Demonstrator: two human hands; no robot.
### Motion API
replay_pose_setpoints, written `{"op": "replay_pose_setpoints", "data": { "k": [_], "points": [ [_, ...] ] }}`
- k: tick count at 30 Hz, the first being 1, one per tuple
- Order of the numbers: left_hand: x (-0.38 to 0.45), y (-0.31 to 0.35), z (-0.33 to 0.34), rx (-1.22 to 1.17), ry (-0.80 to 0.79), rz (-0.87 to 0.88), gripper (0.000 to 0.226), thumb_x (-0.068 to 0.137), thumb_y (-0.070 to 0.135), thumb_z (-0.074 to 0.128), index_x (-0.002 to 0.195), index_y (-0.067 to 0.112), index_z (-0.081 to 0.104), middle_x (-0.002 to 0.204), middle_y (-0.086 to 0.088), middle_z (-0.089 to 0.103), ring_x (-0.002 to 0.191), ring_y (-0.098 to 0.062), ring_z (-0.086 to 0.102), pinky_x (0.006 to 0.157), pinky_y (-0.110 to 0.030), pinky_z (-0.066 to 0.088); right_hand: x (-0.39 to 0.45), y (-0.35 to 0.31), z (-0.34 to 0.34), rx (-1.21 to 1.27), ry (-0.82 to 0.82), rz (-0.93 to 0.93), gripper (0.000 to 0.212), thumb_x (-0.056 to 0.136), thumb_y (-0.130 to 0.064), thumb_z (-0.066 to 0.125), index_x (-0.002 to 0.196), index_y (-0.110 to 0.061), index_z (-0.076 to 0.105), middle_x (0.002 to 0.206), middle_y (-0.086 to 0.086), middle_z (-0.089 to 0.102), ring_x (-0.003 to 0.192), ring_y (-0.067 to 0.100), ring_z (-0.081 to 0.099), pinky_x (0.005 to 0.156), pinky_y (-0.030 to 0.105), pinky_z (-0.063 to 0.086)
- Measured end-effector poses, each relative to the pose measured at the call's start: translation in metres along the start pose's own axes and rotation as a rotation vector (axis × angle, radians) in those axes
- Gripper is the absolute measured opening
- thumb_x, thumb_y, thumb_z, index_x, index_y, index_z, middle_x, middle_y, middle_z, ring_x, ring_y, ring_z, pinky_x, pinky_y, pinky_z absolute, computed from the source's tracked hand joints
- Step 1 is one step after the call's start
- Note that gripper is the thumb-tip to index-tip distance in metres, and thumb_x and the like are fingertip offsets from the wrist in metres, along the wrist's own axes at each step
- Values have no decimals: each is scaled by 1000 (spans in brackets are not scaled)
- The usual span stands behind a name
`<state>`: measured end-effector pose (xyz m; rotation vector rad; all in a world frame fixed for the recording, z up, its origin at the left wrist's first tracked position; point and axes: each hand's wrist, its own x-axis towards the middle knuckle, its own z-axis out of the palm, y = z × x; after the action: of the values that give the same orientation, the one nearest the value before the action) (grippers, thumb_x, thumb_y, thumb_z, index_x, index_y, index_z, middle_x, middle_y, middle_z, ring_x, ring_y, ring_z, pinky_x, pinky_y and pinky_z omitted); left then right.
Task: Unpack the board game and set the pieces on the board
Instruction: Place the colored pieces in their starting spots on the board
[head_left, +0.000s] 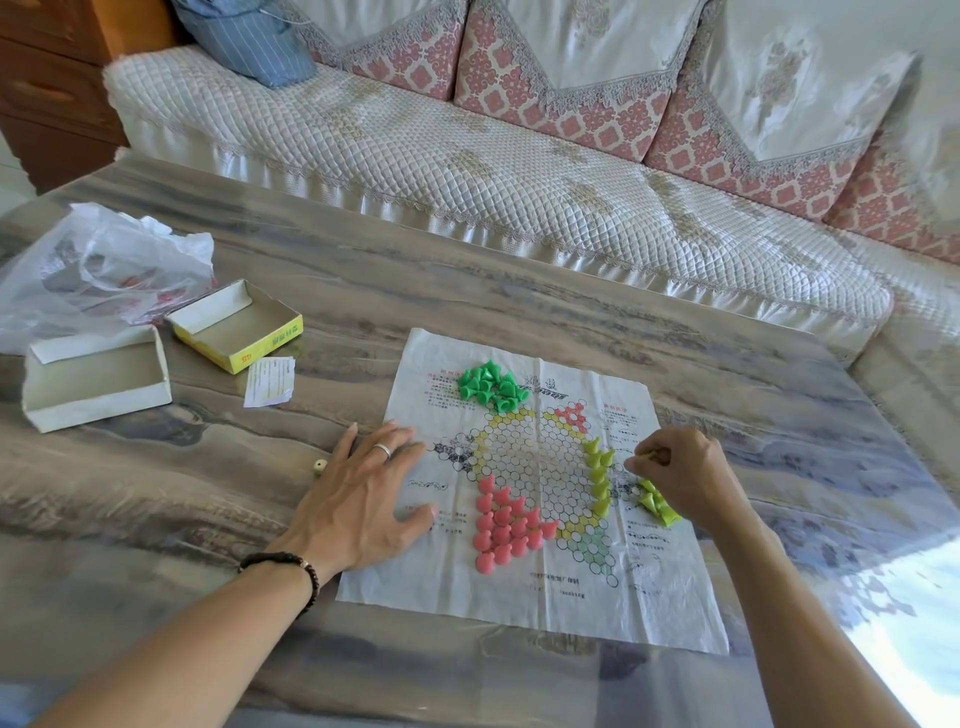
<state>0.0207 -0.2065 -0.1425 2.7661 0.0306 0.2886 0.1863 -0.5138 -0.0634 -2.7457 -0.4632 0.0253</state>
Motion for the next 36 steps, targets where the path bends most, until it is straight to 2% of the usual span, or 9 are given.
{"op": "replay_pose_setpoints", "data": {
  "k": [3, 8, 12, 20, 26, 30, 33, 36],
  "points": [
    [0, 0, 0, 1, -12, -3, 74, 81, 61, 46, 142, 19, 40, 152, 1, 32, 145, -13, 18, 120, -44, 5, -2, 2, 7, 1, -5, 16, 15, 85, -11, 65, 97, -10, 74, 88, 2, 72, 80, 12, 59, 72, 21, 40],
    [0, 0, 0, -4, -7, -4, 74, 81, 60, 47, 142, 19, 40, 152, 2, 31, 145, -12, 17, 120, -43, 3, -1, -1, 13, -44, -38, 17, 3, 83, -18, 69, 83, -16, 71, 74, -6, 67, 73, 13, 62, 63, 26, 44],
    [0, 0, 1, -3, -1, -1, 73, 82, 60, 48, 142, 18, 41, 152, 1, 33, 144, -13, 19, 120, -43, 5, 2, -4, 18, -93, -53, 17, 5, 83, -21, 68, 80, -18, 70, 72, -6, 65, 71, 15, 61, 67, 33, 51],
    [0, 0, 0, -1, -4, 1, 75, 80, 61, 46, 141, 18, 42, 151, 1, 34, 144, -14, 20, 119, -44, 6, 4, -5, 25, -98, -72, 28, 7, 81, -20, 71, 75, -19, 70, 67, -8, 64, 66, 11, 60, 65, 35, 55],
    [0, 0, 0, 0, -10, 5, 76, 80, 61, 44, 141, 17, 41, 151, 1, 33, 145, -14, 18, 119, -44, 5, 4, -5, 24, -81, -88, 30, 8, 81, -24, 73, 80, -17, 70, 69, -8, 64, 68, 10, 61, 65, 31, 53],
    [0, -1, 1, -2, -6, 4, 76, 79, 62, 44, 141, 17, 42, 150, 1, 35, 144, -14, 20, 119, -45, 7, 3, 4, 10, -13, -25, 59, 9, 82, -17, 68, 91, -16, 70, 80, -4, 68, 77, 14, 62, 71, 29, 49],
    [0, -2, 1, 5, -14, 5, 77, 79, 63, 41, 141, 18, 41, 151, 1, 34, 145, -14, 18, 120, -45, 6, 1, 17, -3, -10, 40, 93, 13, 82, -11, 61, 85, -18, 72, 84, -2, 71, 81, 18, 64, 75, 31, 50],
    [0, -2, 2, 0, -9, 6, 78, 78, 65, 38, 141, 18, 42, 151, 1, 34, 144, -14, 20, 119, -45, 7, -6, 24, -11, -54, -34, 94, 14, 81, -11, 62, 82, -21, 73, 78, -6, 70, 78, 17, 64, 74, 32, 51]
  ]
}}
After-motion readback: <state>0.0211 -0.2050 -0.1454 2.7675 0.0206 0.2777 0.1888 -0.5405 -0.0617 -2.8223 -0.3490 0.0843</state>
